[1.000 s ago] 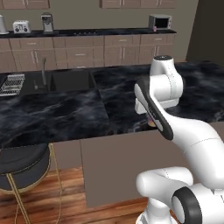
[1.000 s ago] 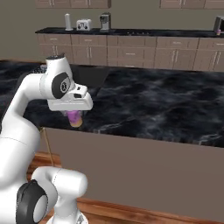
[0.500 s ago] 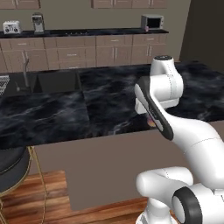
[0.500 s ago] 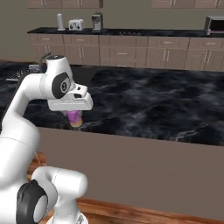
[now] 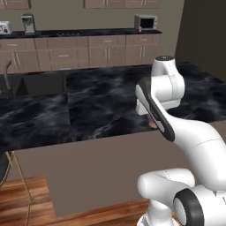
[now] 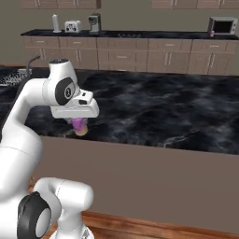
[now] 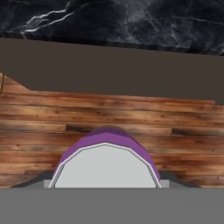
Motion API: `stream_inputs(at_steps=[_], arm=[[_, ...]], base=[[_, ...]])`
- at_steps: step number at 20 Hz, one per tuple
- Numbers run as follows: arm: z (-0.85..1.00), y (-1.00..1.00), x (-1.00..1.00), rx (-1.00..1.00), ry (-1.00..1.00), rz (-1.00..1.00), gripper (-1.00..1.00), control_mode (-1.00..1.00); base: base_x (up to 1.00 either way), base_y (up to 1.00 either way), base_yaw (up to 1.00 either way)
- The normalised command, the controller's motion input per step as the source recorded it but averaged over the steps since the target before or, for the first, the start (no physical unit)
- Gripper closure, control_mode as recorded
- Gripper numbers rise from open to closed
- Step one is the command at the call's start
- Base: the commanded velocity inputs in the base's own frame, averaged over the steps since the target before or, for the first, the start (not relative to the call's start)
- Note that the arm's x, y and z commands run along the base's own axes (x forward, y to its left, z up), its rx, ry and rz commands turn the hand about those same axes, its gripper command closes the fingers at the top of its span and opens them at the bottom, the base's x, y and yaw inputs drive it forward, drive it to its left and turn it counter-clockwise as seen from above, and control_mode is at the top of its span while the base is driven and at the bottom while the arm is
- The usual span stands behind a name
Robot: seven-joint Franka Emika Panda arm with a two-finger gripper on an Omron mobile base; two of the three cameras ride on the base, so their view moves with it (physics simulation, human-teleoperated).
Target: Four empty soda cans are scattered around the kitchen. Gather all the cans and cluster them next to the stove for recycling.
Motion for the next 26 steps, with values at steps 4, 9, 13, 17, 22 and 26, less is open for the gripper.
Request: stream_inputs(at_steps=[4,9,13,17,22,26], arm=[[0.0,0.0,0.0,0.0,0.0,0.0,1.0,1.0],[0.0,0.0,0.0,0.0,0.0,0.0,1.0,1.0],[0.0,0.0,0.0,0.0,0.0,0.0,1.0,1.0],[0.0,0.0,0.0,0.0,0.0,0.0,1.0,1.0],[0.0,0.0,0.0,0.0,0.0,0.0,1.0,1.0],[0.0,0.0,0.0,0.0,0.0,0.0,1.0,1.0]], base=[[-0.03,-0.62,-0.04],[-0.03,-0.68,-0.04],[-0.02,-0.75,-0.05],[0.0,-0.78,-0.06],[0.0,-0.81,-0.07],[0.0,-0.83,-0.07]])
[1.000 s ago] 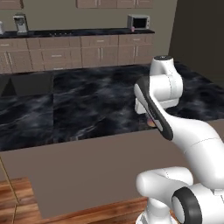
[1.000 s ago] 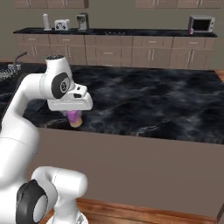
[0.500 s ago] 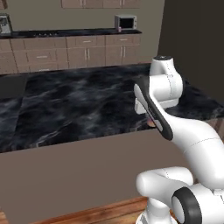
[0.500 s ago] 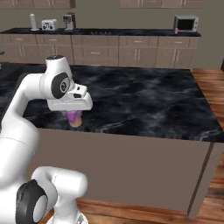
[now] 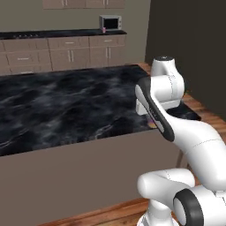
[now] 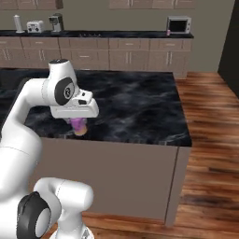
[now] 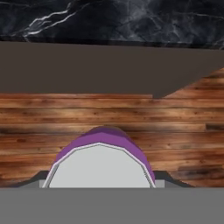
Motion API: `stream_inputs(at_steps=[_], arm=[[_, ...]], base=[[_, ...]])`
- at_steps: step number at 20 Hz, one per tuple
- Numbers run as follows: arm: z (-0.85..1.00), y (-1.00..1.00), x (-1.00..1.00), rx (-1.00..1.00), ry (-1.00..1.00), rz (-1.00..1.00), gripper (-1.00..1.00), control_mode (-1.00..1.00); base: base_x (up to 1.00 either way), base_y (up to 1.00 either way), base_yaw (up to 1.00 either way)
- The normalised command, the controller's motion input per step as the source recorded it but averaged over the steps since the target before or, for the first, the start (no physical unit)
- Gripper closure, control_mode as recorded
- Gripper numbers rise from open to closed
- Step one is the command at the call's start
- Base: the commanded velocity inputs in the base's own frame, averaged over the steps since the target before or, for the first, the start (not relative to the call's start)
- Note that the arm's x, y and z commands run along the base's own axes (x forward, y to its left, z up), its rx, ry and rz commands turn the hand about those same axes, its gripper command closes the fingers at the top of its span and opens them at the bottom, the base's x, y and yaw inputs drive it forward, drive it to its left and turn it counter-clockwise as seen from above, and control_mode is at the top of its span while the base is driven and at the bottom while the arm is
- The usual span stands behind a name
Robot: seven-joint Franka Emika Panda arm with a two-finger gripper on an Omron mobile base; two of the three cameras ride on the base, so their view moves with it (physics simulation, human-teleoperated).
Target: Four empty soda cans are scattered around the kitchen. Gather all the cans and cluster them next to the stove for recycling.
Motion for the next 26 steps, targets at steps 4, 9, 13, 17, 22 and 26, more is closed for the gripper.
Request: stream_inputs(at_steps=[4,9,13,17,22,26], arm=[[0.0,0.0,0.0,0.0,0.0,0.0,1.0,1.0],[0.0,0.0,0.0,0.0,0.0,0.0,1.0,1.0],[0.0,0.0,0.0,0.0,0.0,0.0,1.0,1.0],[0.0,0.0,0.0,0.0,0.0,0.0,1.0,1.0],[0.0,0.0,0.0,0.0,0.0,0.0,1.0,1.0],[0.0,0.0,0.0,0.0,0.0,0.0,1.0,1.0]], base=[[0.0,-0.83,-0.08],[0.0,-0.83,-0.09],[0.0,-0.83,-0.1],[0.02,-0.88,-0.15],[0.1,-0.86,-0.15],[0.08,-0.81,-0.15]])
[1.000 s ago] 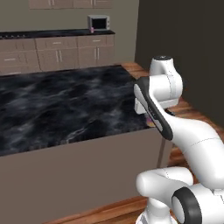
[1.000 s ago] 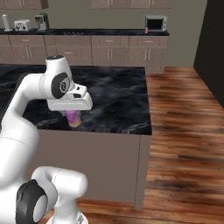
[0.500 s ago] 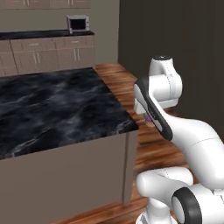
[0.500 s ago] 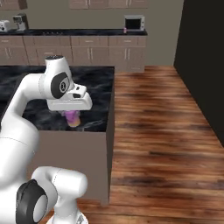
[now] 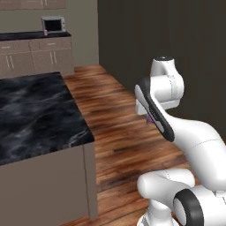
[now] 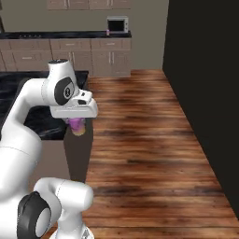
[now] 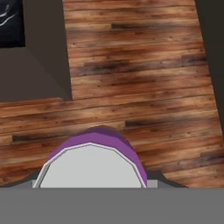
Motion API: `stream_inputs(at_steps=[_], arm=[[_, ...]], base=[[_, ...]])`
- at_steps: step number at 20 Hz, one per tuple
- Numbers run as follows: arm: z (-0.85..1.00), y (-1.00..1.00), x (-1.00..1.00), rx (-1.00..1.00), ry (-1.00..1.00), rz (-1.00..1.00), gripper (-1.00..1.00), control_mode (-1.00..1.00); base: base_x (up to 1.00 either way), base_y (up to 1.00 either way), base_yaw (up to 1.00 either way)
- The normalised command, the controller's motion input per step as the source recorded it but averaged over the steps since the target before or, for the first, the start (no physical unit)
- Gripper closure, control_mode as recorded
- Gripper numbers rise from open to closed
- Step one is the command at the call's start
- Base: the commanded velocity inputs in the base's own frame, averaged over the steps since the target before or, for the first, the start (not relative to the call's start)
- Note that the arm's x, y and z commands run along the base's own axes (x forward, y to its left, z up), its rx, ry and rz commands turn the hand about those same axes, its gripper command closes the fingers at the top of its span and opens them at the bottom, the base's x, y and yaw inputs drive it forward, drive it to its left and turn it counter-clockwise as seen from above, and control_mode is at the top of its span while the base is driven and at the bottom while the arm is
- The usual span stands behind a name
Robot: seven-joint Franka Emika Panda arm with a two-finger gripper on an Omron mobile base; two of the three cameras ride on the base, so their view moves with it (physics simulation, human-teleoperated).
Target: Four empty soda cans are scattered around the kitchen. Gather all the cans and cluster them next to the stove for recycling.
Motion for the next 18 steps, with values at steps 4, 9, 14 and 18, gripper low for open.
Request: stream_inputs(at_steps=[4,9,14,18], arm=[[0.0,0.0,0.0,0.0,0.0,0.0,1.0,1.0],[0.0,0.0,0.0,0.0,0.0,0.0,1.0,1.0],[0.0,0.0,0.0,0.0,0.0,0.0,1.0,1.0],[0.0,0.0,0.0,0.0,0.0,0.0,1.0,1.0]], base=[[0.43,-0.64,-0.14],[0.8,-0.3,-0.12],[0.98,-0.13,-0.06],[1.0,-0.06,-0.03]])
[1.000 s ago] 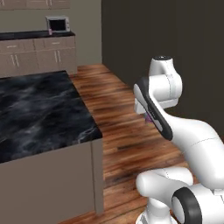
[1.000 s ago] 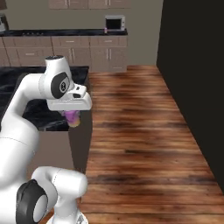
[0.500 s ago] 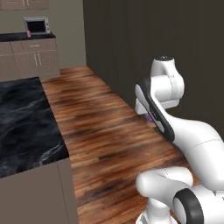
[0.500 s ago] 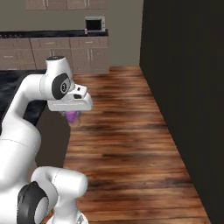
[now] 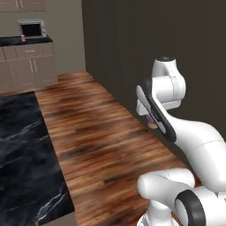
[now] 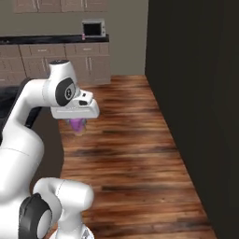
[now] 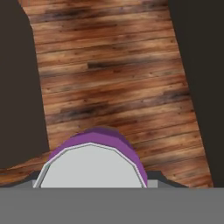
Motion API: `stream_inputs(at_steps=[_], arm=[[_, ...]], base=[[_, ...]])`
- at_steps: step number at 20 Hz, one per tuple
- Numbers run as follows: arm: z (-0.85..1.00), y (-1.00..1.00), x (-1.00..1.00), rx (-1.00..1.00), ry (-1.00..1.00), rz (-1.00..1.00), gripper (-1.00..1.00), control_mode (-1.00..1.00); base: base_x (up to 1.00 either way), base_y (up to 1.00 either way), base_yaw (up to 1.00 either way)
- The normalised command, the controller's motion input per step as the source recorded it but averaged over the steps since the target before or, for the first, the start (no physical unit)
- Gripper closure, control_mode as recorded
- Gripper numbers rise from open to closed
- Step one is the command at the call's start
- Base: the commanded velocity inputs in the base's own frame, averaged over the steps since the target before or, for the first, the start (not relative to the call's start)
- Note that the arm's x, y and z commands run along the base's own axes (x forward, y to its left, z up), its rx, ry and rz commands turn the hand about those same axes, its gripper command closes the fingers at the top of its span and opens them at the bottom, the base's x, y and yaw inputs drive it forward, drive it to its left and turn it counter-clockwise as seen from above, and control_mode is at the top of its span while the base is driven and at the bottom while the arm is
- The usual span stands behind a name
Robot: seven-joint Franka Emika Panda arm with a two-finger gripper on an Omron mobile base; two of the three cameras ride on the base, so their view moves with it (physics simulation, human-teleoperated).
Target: Four empty soda cans are scattered around the kitchen. Gather all the cans and cluster them next to the stove for recycling.
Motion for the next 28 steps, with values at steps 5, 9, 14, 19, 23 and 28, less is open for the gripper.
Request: stream_inputs(at_steps=[5,9,14,19,23,28], arm=[[0.0,0.0,0.0,0.0,0.0,0.0,1.0,1.0],[0.0,0.0,0.0,0.0,0.0,0.0,1.0,1.0],[0.0,0.0,0.0,0.0,0.0,0.0,1.0,1.0],[0.0,0.0,0.0,0.0,0.0,0.0,1.0,1.0],[0.0,0.0,0.0,0.0,0.0,0.0,1.0,1.0],[0.0,0.0,0.0,0.0,0.0,0.0,1.0,1.0]], base=[[1.0,-0.08,0.0],[1.0,-0.07,0.0],[1.0,-0.07,0.01],[1.0,-0.07,0.02],[1.0,-0.05,0.02],[1.0,0.0,0.03]])
